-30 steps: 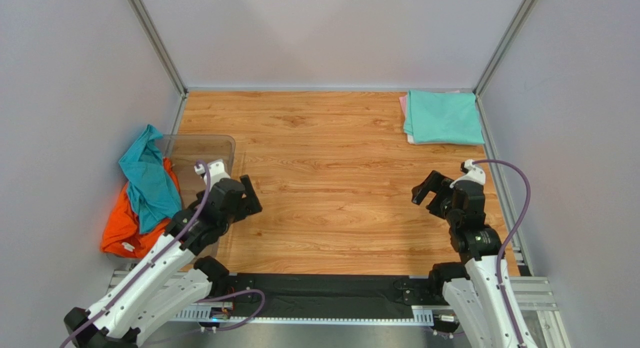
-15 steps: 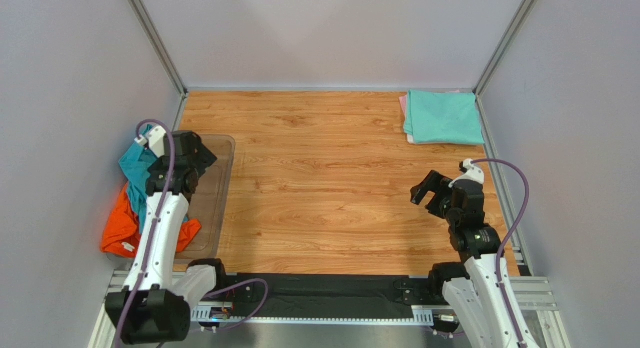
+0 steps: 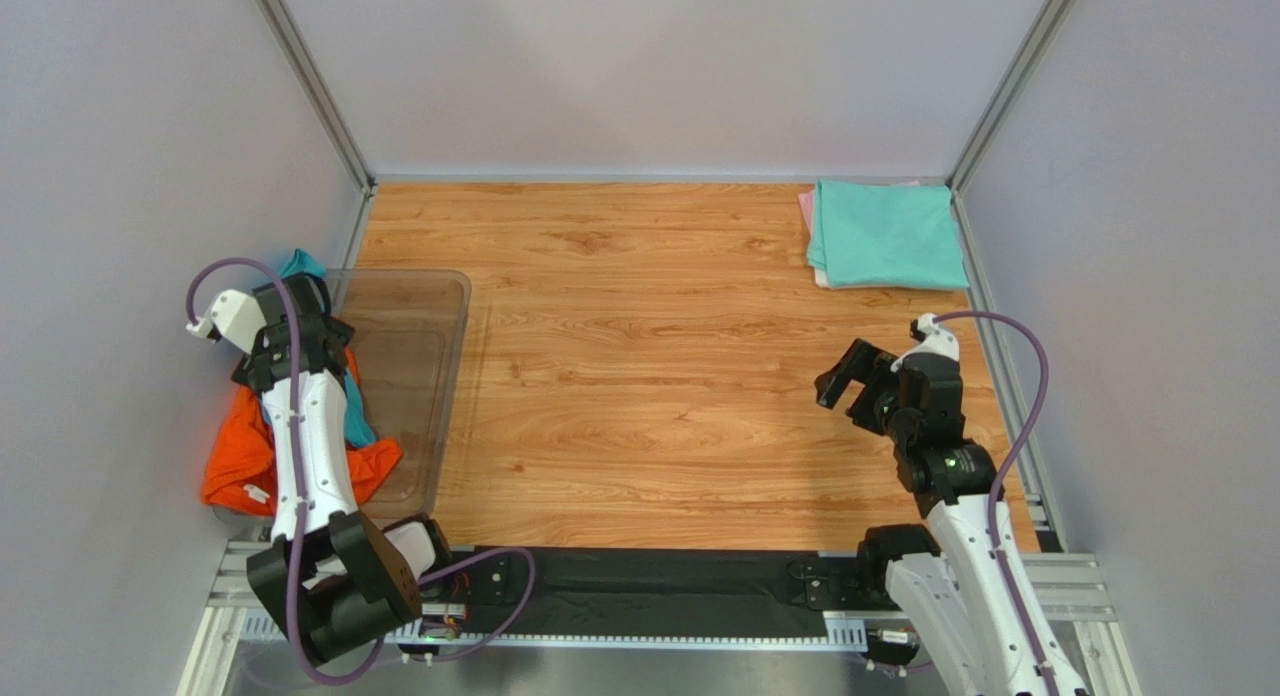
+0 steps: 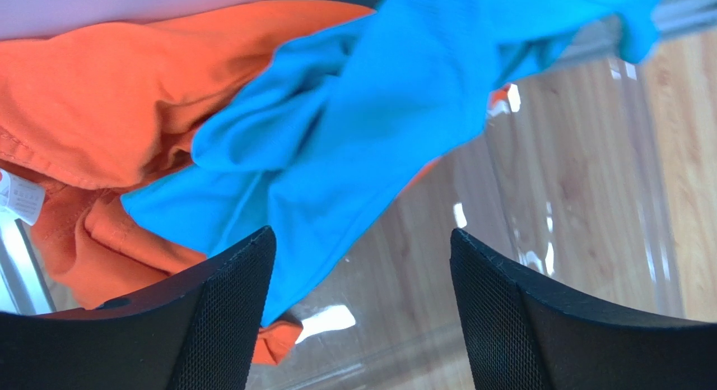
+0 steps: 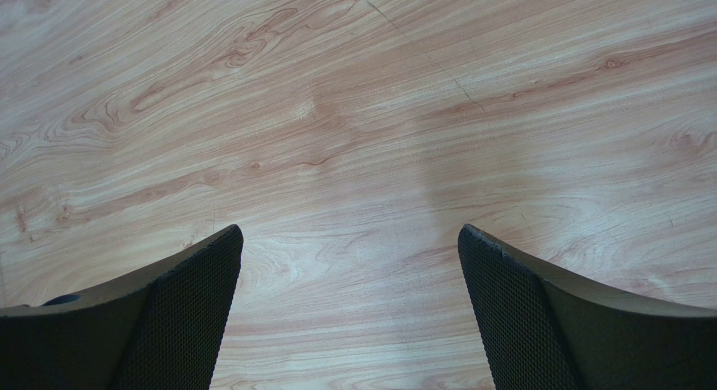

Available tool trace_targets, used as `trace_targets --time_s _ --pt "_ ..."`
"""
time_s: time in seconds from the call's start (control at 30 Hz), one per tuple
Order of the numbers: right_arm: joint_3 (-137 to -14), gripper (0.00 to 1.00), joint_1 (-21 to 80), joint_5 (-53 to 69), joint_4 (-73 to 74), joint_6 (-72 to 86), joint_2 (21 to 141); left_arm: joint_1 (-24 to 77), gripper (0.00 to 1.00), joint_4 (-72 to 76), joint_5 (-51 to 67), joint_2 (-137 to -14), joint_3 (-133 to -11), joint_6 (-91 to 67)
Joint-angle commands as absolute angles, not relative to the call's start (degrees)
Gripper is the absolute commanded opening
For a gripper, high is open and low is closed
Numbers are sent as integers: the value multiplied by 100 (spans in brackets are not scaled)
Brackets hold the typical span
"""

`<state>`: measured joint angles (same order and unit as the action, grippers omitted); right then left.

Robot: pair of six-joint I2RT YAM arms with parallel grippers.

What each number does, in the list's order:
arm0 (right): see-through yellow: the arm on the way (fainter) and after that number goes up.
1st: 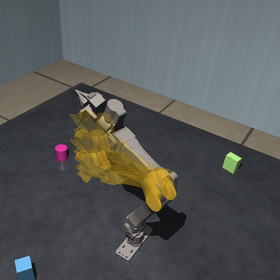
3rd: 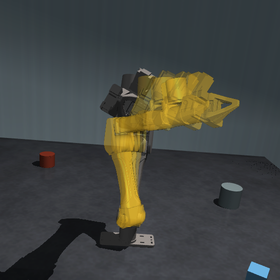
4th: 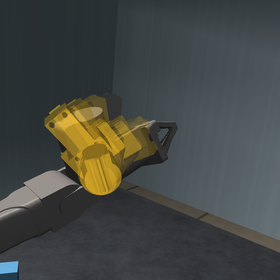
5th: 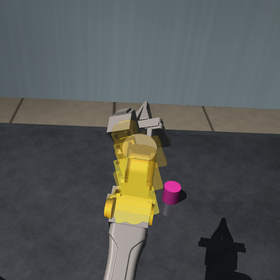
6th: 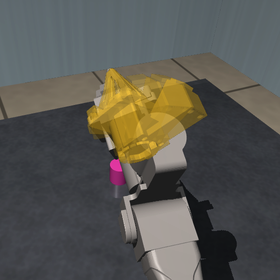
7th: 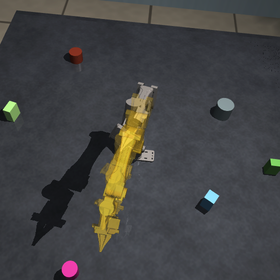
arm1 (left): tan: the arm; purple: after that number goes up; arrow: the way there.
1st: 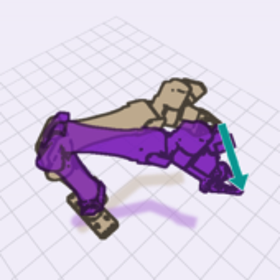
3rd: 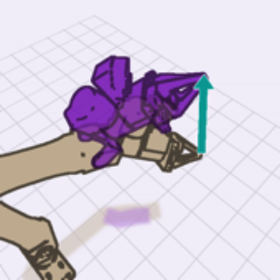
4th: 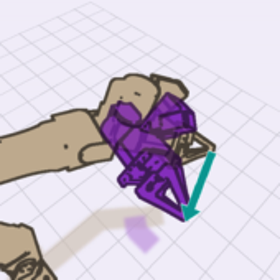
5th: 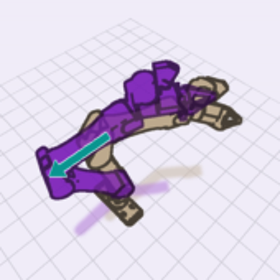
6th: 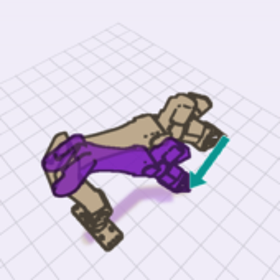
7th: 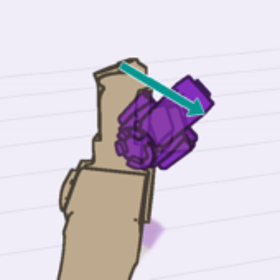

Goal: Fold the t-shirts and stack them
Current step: Grab the tshirt from the pile

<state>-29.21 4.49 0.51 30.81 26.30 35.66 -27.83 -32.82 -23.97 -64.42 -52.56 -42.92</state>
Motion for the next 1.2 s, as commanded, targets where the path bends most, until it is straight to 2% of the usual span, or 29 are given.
trace_targets --time_s 0.0,0.1,0.27,0.57,0.67,0.7,0.77,0.8,0.93,1.17 --pt "-3103 100 466 9 2883 2566 3560 -3084 82 -2962 -2285 -6854 -5405 -4702" --pt "-3103 100 475 9 2883 2566 3603 -3146 80 -2962 -2451 -7092 -5528 -4833" --pt "-3138 100 466 26 2874 2549 3752 -3410 68 -2971 -2487 -7382 -5625 -5097" --pt "-3146 100 448 70 2848 2531 3841 -3779 65 -2865 -1767 -8208 -5968 -5089" --pt "-3155 100 440 79 2848 2531 3867 -3788 48 -2830 -1600 -8253 -5985 -5080" --pt "-3147 100 431 79 2839 2531 3858 -3788 37 -2787 -1487 -8218 -5898 -5080" --pt "-3155 100 422 88 2848 2531 3876 -3788 25 -2593 -1293 -8043 -5793 -5063" --pt "-3155 100 413 97 2848 2531 3867 -3788 13 -2532 -1231 -7964 -5679 -5054" --pt "-3155 100 404 114 2848 2522 3850 -3779 1 -2199 -853 -7481 -5344 -5097" --pt "-3147 100 404 176 2848 2522 3727 -3368 0 -1811 367 -6217 -4922 -5019"
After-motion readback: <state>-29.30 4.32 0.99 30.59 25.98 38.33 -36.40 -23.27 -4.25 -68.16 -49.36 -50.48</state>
